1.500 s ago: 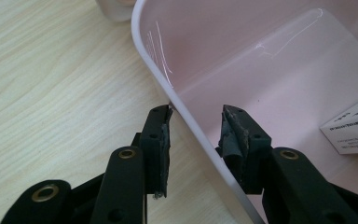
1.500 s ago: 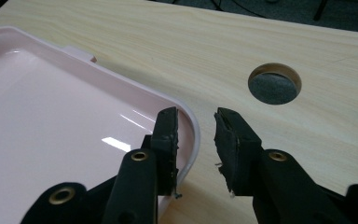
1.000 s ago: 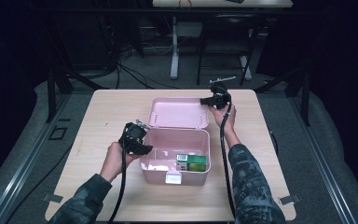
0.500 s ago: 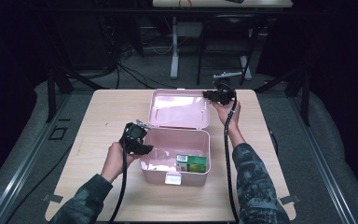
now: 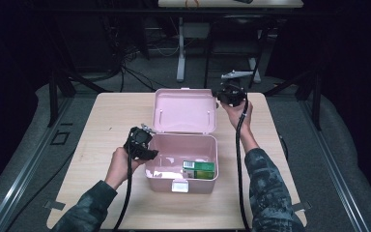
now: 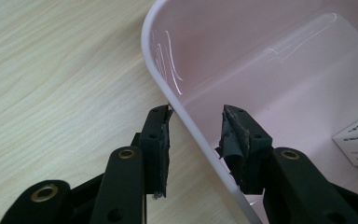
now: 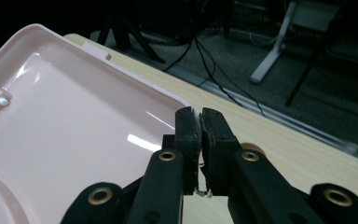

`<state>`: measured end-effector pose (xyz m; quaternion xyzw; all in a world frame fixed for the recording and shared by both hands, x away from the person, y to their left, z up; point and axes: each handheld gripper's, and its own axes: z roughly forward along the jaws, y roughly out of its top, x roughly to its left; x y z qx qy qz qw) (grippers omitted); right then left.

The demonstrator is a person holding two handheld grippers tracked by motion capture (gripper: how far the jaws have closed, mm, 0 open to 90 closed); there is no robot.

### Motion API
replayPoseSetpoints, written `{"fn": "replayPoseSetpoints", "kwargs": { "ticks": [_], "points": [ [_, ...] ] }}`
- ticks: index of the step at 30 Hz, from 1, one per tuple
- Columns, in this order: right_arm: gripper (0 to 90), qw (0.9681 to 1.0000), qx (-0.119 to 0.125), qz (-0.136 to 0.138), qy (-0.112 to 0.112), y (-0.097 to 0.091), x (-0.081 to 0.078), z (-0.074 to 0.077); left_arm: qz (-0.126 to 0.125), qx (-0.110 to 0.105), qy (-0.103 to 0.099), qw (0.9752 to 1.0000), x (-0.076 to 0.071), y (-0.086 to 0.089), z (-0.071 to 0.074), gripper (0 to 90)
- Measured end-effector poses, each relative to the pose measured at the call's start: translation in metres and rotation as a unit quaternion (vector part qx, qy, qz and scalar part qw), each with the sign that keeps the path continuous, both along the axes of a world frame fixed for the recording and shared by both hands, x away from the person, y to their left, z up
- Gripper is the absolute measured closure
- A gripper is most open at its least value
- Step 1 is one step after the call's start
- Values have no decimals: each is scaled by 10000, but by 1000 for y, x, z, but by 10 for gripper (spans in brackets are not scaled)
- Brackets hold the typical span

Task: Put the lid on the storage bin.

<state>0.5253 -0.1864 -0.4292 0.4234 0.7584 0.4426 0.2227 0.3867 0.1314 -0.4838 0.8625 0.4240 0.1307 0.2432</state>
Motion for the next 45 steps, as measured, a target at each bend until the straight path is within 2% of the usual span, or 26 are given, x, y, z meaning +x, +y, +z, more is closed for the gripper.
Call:
{"fn": "replayPoseSetpoints", "kwargs": {
  "ticks": [4,9,19,30,33,39,45],
  "points": [
    [859,9997,97,-21,207,-3,6,-7,-2,-11,-6,10000,0,0,0,625],
    [857,9993,298,19,203,-6,7,-11,-1,-17,-16,10000,0,0,0,624],
    [860,9979,618,167,100,-15,0,-6,25,-7,-55,10000,-1,-1,0,629],
    [864,9963,782,324,173,-19,1,-1,93,-11,-121,9999,-1,-2,0,638],
    [864,9967,732,289,211,-17,3,-2,113,-12,-147,9998,-1,-2,0,647],
    [863,9965,686,165,459,-15,12,-15,139,-19,-183,9997,-1,-2,0,657],
    [863,9935,668,38,917,-13,24,-41,151,-48,-177,9997,-1,-2,0,658]
  ]
}}
